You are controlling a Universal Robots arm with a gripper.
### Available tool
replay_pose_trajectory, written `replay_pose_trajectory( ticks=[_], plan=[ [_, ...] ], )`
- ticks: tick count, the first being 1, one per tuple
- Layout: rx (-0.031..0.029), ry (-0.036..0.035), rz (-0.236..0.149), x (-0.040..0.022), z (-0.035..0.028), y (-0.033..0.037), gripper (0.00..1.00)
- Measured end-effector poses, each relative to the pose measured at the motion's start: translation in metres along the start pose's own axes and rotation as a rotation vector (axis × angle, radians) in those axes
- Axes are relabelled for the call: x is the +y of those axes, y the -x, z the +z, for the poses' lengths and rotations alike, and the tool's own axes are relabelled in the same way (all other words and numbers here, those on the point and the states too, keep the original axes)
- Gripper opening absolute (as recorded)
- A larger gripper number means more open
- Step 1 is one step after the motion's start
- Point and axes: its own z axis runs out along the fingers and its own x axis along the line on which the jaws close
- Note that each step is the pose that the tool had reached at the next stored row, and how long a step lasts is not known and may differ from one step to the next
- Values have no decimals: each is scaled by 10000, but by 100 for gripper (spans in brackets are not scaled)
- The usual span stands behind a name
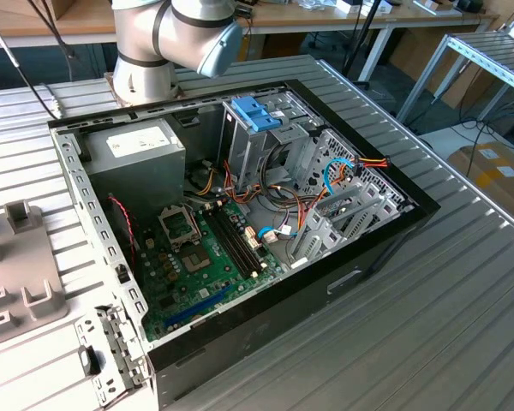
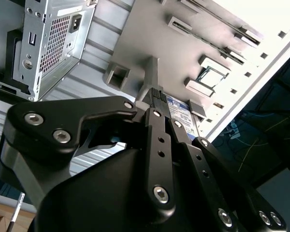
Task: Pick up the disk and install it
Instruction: 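Reach for the disk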
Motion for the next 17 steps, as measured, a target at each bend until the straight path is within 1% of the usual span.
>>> replay_pose_trajectory(
  ticks=[17],
  plan=[
    [1,-1,0,-10,0,-128,11]
  ],
)
